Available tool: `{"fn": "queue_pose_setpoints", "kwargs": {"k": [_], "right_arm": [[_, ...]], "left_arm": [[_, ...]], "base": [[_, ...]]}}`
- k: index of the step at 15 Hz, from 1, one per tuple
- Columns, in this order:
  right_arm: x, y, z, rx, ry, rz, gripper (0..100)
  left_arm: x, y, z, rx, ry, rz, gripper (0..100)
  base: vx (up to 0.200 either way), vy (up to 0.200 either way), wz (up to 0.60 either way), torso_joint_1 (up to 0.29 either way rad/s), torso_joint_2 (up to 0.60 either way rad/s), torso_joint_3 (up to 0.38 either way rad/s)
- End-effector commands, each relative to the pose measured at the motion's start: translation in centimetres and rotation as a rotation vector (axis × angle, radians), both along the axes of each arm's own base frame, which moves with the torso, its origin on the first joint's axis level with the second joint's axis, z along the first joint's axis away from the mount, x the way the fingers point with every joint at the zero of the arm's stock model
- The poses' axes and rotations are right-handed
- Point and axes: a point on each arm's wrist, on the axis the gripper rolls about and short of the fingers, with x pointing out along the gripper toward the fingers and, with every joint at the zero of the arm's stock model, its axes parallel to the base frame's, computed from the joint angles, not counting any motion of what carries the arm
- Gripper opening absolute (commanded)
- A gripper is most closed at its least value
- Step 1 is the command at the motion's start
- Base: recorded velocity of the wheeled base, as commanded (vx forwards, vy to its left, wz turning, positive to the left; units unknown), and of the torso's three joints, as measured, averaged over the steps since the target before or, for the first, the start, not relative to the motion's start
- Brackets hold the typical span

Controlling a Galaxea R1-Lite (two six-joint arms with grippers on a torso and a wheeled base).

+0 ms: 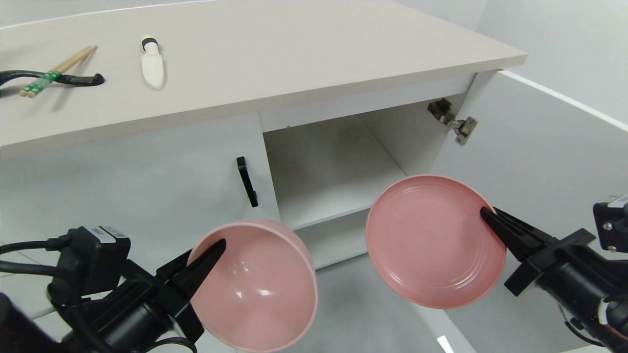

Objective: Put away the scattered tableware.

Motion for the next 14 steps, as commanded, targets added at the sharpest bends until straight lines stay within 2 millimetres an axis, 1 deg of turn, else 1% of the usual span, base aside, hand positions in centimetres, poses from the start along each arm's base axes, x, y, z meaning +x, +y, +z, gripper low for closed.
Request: {"fn": "queue_pose_setpoints", "kwargs": {"k": [1, 6, 10, 13, 14], "right_arm": [[0.1, 0.1, -0.1, -0.004, 0.006, 0.0, 0], [0.2, 0.1, -0.5, 0.001, 0.029, 0.001, 0], [0.6, 0.4, -1.4, 0.0, 0.084, 0.001, 0], [0.7, 0.5, -1.7, 0.012, 0.107, 0.001, 0], [0.7, 0.5, -1.8, 0.013, 0.111, 0.0, 0]], "left_arm": [[0.0, 0.0, 0.0, 0.0, 0.001, 0.001, 0], [0.1, -0.1, -0.2, 0.009, 0.009, 0.001, 0], [0.1, -0.1, -0.5, 0.03, 0.029, 0.001, 0], [0.0, 0.0, -1.2, 0.087, 0.08, 0.001, 0], [-0.2, -0.1, -1.4, 0.105, 0.095, -0.01, 0]], "base": [[0.0, 0.0, 0.0, -0.056, 0.23, 0.119], [0.0, 0.0, 0.0, -0.008, 0.04, 0.028], [0.0, 0.0, 0.0, 0.0, 0.0, 0.0], [0.2, 0.0, 0.0, -0.002, 0.0, 0.004], [0.0, 0.0, 0.0, 0.0, 0.0, 0.0]]}}
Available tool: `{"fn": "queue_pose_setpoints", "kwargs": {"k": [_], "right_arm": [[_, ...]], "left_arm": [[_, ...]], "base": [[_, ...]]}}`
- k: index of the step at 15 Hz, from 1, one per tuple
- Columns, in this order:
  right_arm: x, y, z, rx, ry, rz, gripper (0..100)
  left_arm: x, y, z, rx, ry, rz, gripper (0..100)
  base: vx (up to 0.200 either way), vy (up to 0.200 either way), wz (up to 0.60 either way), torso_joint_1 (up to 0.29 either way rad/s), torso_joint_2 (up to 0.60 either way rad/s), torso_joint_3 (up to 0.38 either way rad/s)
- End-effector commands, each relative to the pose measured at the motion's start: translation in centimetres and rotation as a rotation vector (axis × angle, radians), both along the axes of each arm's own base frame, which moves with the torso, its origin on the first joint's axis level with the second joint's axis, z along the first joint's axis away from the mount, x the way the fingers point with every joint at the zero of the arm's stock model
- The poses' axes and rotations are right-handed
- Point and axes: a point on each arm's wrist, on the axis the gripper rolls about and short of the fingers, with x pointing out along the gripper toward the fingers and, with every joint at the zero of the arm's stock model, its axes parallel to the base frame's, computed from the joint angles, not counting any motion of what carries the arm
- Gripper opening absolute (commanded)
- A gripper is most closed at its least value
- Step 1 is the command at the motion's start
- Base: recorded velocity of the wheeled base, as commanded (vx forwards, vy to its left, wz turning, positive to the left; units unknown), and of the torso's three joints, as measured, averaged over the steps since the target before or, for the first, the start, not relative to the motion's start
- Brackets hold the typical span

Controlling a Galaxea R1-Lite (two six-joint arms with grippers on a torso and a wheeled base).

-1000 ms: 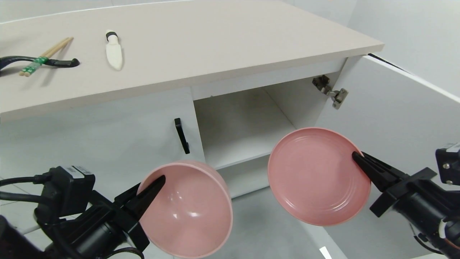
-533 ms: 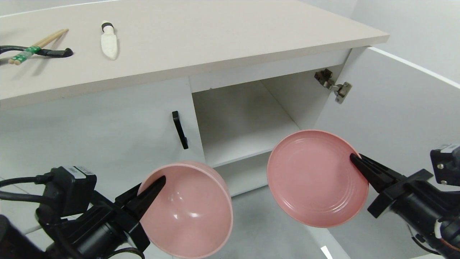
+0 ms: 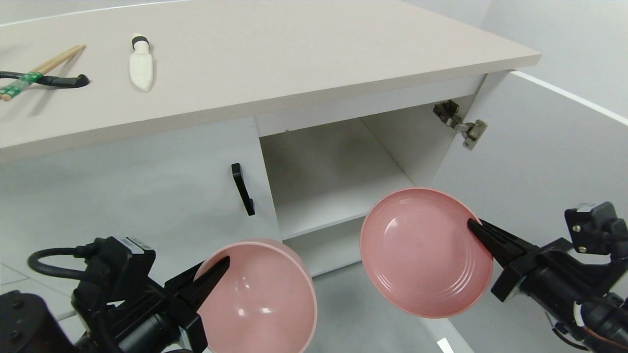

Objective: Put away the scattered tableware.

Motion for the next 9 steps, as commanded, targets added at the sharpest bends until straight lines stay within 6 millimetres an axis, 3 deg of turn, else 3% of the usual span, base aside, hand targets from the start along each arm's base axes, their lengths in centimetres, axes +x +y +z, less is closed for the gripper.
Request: {"fn": "queue_pose_setpoints", "kwargs": {"k": [1, 6, 9], "right_arm": [[0.2, 0.1, -0.4, -0.011, 0.018, 0.0, 0], [0.6, 0.5, -1.2, -0.019, 0.063, 0.004, 0], [1.1, 0.9, -2.4, -0.027, 0.125, 0.004, 0]], "left_arm": [[-0.5, -0.3, -0.2, 0.017, 0.013, -0.038, 0], [-2.5, -1.2, 0.4, -0.006, -0.008, -0.162, 0], [-2.7, -1.7, -0.2, 0.033, 0.02, -0.189, 0]], "base": [[0.0, 0.0, 0.0, 0.0, 0.0, 0.0], [0.0, 0.0, 0.0, 0.0, 0.0, 0.0], [0.0, 0.0, 0.0, 0.0, 0.0, 0.0]]}}
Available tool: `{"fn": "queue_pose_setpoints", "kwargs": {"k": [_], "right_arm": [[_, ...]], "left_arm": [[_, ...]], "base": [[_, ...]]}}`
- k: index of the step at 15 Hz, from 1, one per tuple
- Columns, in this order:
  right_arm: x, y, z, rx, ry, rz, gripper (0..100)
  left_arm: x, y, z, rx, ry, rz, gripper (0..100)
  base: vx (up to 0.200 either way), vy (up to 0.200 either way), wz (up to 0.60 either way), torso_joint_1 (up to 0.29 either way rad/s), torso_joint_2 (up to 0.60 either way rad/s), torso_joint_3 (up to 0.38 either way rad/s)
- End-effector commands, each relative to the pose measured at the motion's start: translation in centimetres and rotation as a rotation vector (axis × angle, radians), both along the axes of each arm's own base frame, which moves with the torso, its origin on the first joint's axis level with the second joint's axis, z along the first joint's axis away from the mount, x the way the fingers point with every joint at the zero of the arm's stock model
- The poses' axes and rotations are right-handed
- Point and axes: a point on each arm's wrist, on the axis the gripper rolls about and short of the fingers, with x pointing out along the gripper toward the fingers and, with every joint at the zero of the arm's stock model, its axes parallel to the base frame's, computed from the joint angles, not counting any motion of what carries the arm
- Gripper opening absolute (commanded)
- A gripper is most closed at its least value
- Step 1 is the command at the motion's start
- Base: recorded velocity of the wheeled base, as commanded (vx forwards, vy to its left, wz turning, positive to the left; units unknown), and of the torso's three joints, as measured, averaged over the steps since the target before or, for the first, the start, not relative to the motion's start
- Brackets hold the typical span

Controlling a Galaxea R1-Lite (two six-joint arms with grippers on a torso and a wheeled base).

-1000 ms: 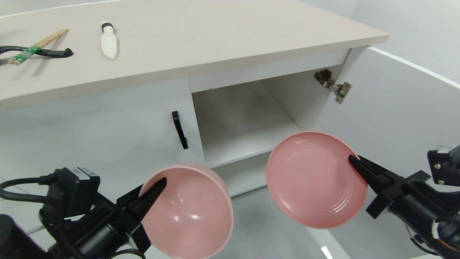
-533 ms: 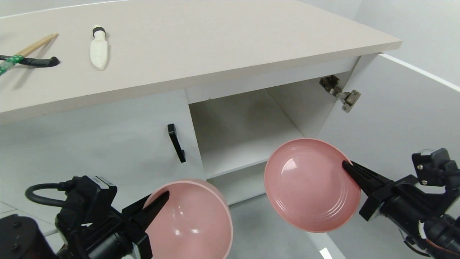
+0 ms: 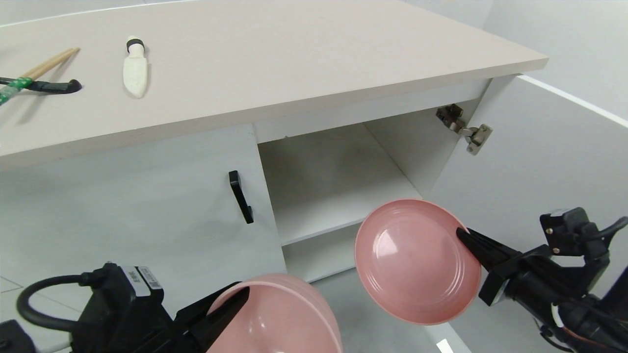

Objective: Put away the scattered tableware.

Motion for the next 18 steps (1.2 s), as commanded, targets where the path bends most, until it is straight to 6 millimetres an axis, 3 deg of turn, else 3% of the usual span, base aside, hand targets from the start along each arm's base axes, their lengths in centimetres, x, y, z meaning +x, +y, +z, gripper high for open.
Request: {"fn": "queue_pose_setpoints", "kwargs": {"k": [1, 4, 8, 14, 18], "right_arm": [[0.6, 0.5, -1.5, -0.038, 0.068, 0.006, 0], [1.1, 0.8, -2.7, -0.065, 0.12, 0.005, 0], [1.3, 1.0, -2.5, -0.034, 0.114, 0.001, 0], [1.2, 0.9, -2.4, -0.035, 0.113, -0.002, 0], [1.2, 0.8, -2.5, -0.035, 0.116, -0.007, 0]], "left_arm": [[-0.1, -0.5, -0.5, 0.039, 0.011, -0.022, 0], [0.6, -1.5, -2.0, 0.186, -0.017, -0.04, 0], [2.5, -3.9, -3.8, 0.265, -0.119, -0.029, 0], [4.5, -5.8, -2.0, 0.179, -0.192, 0.045, 0], [6.8, -8.7, -0.7, 0.131, -0.271, 0.116, 0]], "base": [[0.0, 0.0, 0.0, 0.0, 0.0, 0.0], [0.0, 0.0, 0.0, 0.0, 0.0, 0.0], [0.0, 0.0, 0.0, 0.0, 0.0, 0.0], [0.0, 0.0, 0.0, 0.0, 0.0, 0.0], [0.0, 0.0, 0.0, 0.0, 0.0, 0.0]]}}
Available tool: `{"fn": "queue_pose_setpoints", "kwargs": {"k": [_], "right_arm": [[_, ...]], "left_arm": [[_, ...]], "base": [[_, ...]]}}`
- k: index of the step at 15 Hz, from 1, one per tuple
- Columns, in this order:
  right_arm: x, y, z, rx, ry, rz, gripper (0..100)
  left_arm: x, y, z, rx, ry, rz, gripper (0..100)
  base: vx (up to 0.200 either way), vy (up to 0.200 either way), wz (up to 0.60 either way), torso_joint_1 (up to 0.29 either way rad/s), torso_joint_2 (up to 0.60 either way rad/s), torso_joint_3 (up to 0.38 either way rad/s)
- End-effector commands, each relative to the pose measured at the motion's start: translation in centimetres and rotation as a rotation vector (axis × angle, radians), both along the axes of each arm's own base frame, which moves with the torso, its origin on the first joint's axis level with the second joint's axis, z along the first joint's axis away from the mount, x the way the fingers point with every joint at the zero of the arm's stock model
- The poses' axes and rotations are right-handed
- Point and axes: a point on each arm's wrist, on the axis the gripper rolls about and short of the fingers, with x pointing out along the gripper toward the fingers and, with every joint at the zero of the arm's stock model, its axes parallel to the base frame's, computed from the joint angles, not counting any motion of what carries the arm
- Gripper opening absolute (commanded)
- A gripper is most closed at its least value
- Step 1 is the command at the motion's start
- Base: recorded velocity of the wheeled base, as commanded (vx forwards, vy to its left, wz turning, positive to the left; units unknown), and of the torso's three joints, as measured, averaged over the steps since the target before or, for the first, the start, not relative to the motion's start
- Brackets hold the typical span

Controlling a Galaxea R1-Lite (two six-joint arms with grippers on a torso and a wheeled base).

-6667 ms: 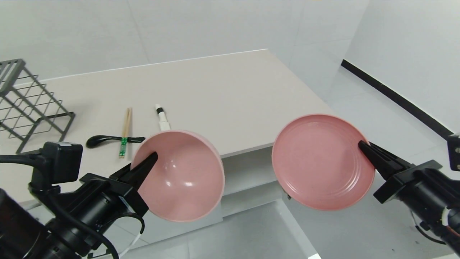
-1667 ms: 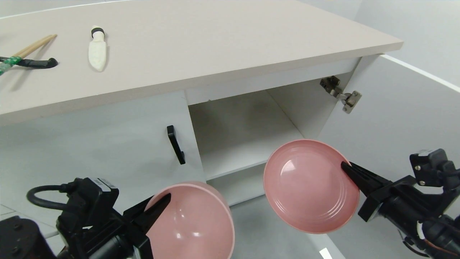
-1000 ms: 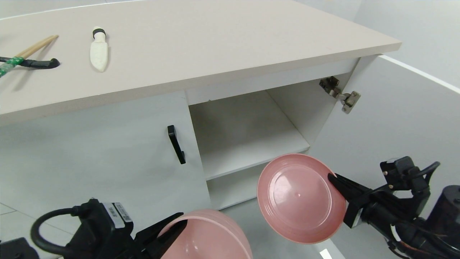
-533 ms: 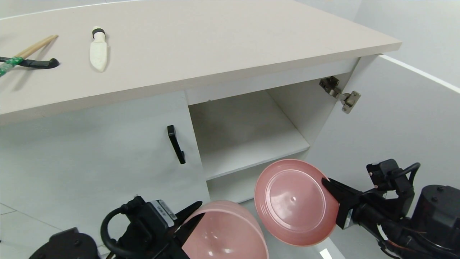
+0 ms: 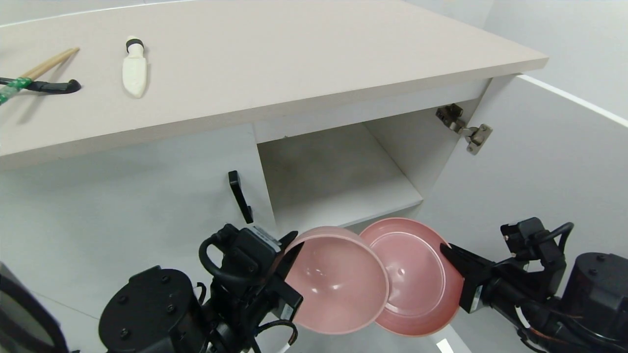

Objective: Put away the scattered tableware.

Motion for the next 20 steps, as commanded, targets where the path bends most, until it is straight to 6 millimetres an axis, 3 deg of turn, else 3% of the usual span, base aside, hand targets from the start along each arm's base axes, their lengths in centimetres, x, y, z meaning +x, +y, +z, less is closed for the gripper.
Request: {"fn": "queue_pose_setpoints", "kwargs": {"k": [1, 6, 11, 14, 16, 20], "right_arm": [[0.0, 0.0, 0.0, 0.001, -0.002, -0.002, 0], [-0.1, -0.1, 0.0, -0.001, 0.002, -0.002, 0], [0.0, -0.1, -0.2, 0.016, 0.019, -0.007, 0], [0.5, -0.1, -1.1, 0.033, 0.071, -0.034, 0], [1.3, 0.5, -1.9, 0.021, 0.091, -0.03, 0], [5.5, 3.1, -3.2, 0.042, 0.057, -0.03, 0]], "left_arm": [[0.7, -1.0, 0.0, -0.013, -0.011, 0.005, 0], [2.1, -0.9, 0.7, 0.016, -0.071, 0.049, 0], [-0.7, -2.4, 0.3, 0.033, -0.06, -0.065, 0], [-0.8, -2.4, 0.4, 0.03, -0.062, -0.07, 0], [-1.2, -2.7, 0.5, 0.027, -0.064, -0.086, 0], [-1.5, -1.9, 1.8, -0.013, -0.089, -0.08, 0]], "base": [[0.0, 0.0, 0.0, 0.0, 0.0, 0.0], [0.12, 0.0, 0.0, 0.0, 0.0, 0.001], [0.08, 0.0, 0.0, -0.002, 0.0, 0.0], [0.0, 0.0, 0.0, 0.0, 0.0, 0.0], [0.0, 0.0, 0.0, 0.0, 0.0, 0.0], [0.0, 0.0, 0.0, 0.0, 0.0, 0.0]]}}
